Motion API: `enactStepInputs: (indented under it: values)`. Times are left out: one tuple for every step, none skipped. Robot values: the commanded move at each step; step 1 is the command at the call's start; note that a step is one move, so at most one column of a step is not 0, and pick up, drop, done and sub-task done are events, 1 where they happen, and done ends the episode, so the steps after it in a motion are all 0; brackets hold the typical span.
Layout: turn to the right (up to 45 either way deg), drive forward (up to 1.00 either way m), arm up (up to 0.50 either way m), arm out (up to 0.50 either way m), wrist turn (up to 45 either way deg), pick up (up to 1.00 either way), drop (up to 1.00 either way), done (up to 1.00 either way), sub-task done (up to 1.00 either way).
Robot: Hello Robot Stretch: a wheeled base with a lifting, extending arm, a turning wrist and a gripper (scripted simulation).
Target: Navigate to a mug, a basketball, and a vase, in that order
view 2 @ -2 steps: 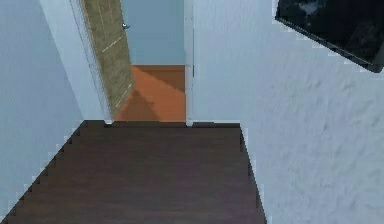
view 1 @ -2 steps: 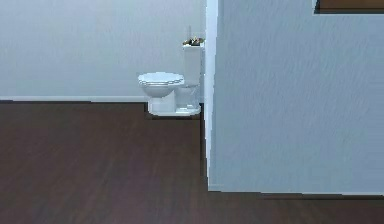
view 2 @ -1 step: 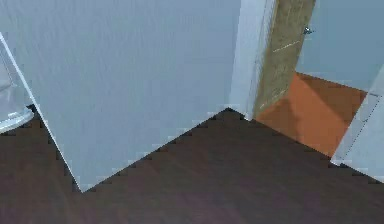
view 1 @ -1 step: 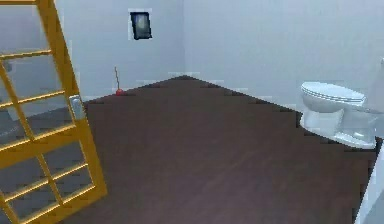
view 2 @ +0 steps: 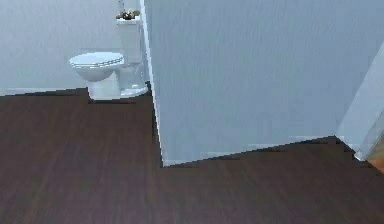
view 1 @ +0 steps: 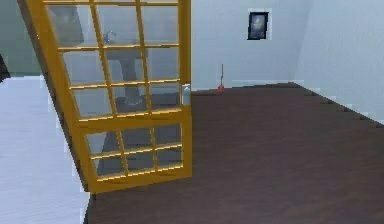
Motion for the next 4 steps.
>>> enactStepInputs:
  values:
    - [0.0,0.75,0.00,0.00,0.0,0.00,0.00,0.00,0.00]
    - [-45.0,0.00,0.00,0.00,0.0,0.00,0.00,0.00,0.00]
    - [-30.0,0.00,0.00,0.00,0.0,0.00,0.00,0.00,0.00]
    - [0.0,1.00,0.00,0.00,0.0,0.00,0.00,0.00,0.00]
